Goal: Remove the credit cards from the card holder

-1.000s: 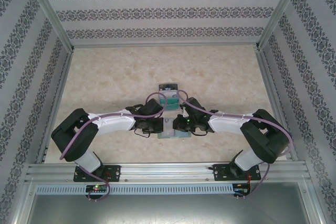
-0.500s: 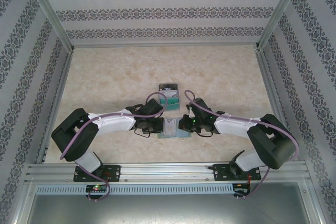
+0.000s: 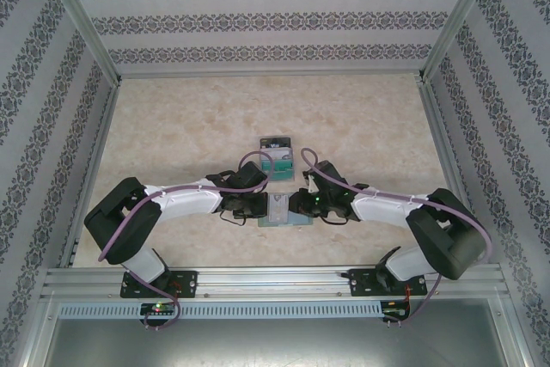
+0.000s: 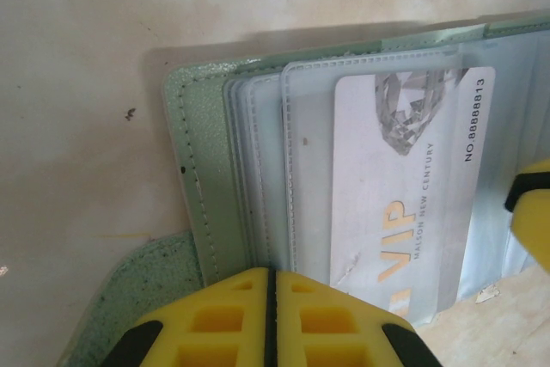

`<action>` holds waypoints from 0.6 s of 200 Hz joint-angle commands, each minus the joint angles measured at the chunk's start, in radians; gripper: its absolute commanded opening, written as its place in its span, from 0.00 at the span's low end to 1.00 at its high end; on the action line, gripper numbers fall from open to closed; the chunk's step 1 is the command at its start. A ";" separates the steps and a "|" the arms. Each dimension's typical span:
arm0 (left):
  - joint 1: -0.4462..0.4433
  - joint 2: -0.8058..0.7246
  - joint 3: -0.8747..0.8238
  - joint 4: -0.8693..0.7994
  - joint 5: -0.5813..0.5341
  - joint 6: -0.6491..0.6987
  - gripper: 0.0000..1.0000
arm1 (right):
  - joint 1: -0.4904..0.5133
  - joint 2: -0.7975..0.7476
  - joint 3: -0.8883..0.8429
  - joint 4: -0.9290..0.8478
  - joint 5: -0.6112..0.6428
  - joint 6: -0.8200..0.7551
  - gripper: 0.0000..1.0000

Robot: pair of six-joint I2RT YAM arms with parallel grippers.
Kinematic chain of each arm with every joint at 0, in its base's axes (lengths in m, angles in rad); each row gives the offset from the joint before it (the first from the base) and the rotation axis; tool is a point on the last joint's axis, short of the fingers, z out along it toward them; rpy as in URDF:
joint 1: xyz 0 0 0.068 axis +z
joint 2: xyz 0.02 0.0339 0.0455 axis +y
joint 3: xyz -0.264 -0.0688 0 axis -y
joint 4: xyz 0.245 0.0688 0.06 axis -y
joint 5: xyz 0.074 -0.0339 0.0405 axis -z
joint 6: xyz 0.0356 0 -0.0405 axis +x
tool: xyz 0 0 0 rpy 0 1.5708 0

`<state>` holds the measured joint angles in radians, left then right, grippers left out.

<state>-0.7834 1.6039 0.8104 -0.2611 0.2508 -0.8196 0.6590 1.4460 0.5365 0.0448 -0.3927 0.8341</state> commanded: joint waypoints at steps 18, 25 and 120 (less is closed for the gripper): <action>0.007 0.030 0.003 -0.055 -0.035 -0.004 0.00 | 0.017 0.059 0.025 0.057 -0.022 0.000 0.24; 0.007 0.030 0.002 -0.055 -0.034 -0.004 0.00 | 0.020 0.066 0.028 0.061 -0.024 0.000 0.24; 0.007 0.028 0.003 -0.058 -0.031 -0.003 0.00 | 0.027 0.092 0.042 0.060 -0.026 0.000 0.05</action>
<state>-0.7834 1.6039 0.8104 -0.2619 0.2512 -0.8196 0.6788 1.5356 0.5720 0.1055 -0.4179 0.8379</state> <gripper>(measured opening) 0.047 0.128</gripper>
